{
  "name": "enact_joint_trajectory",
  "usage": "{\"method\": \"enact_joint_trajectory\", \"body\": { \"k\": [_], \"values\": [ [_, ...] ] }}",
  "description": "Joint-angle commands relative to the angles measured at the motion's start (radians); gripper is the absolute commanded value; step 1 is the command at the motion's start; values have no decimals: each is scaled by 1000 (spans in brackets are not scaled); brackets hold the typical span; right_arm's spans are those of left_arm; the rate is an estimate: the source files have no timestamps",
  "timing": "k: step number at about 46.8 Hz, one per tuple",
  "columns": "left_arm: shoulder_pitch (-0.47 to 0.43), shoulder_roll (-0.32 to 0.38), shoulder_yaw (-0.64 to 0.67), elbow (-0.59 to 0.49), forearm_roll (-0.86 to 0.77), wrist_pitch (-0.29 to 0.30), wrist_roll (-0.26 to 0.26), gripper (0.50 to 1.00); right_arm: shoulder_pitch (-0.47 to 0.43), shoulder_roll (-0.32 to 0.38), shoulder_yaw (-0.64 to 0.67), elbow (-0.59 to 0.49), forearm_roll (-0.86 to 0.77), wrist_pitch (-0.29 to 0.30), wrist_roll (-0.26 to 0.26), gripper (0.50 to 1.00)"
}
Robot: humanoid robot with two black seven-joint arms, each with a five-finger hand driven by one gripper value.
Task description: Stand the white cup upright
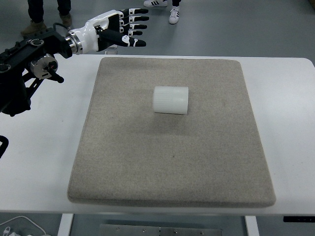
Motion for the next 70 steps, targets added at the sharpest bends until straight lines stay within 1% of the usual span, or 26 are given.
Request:
{"method": "enact_joint_trajectory", "body": {
  "k": [1, 5, 13, 16, 20, 25, 32, 42, 47, 54, 59, 65, 70],
  "values": [
    [-6, 14, 1, -64, 104, 0, 32, 992, 1, 0, 0, 0, 0, 0, 0, 930],
    [-7, 14, -2, -113, 182, 8, 79, 992, 1, 0, 0, 0, 0, 0, 0, 930],
    [-10, 5, 1, -222, 239, 39, 211, 990, 1, 0, 0, 0, 0, 0, 0, 930],
    [-10, 1, 1, -250, 288, 42, 251, 990, 1, 0, 0, 0, 0, 0, 0, 930],
    [-4, -15, 1, -277, 372, 42, 279, 990, 1, 0, 0, 0, 0, 0, 0, 930],
    [4, -43, 0, -284, 474, 42, 308, 988, -1, 0, 0, 0, 0, 0, 0, 930],
    [4, -74, 10, -285, 512, 42, 328, 986, -1, 0, 0, 0, 0, 0, 0, 930],
    [-6, -103, 53, -284, 569, 43, 335, 986, -1, 0, 0, 0, 0, 0, 0, 930],
    [-1, -126, 52, -281, 619, 45, 334, 986, -1, 0, 0, 0, 0, 0, 0, 930],
    [0, -144, 53, -276, 639, 71, 334, 984, 1, 0, 0, 0, 0, 0, 0, 930],
    [-3, -158, 53, -271, 650, 71, 334, 984, 1, 0, 0, 0, 0, 0, 0, 930],
    [-3, -183, 53, -253, 707, 71, 334, 986, -1, 0, 0, 0, 0, 0, 0, 930],
    [0, -206, 55, -239, 711, 71, 332, 986, 1, 0, 0, 0, 0, 0, 0, 930]
  ]
}}
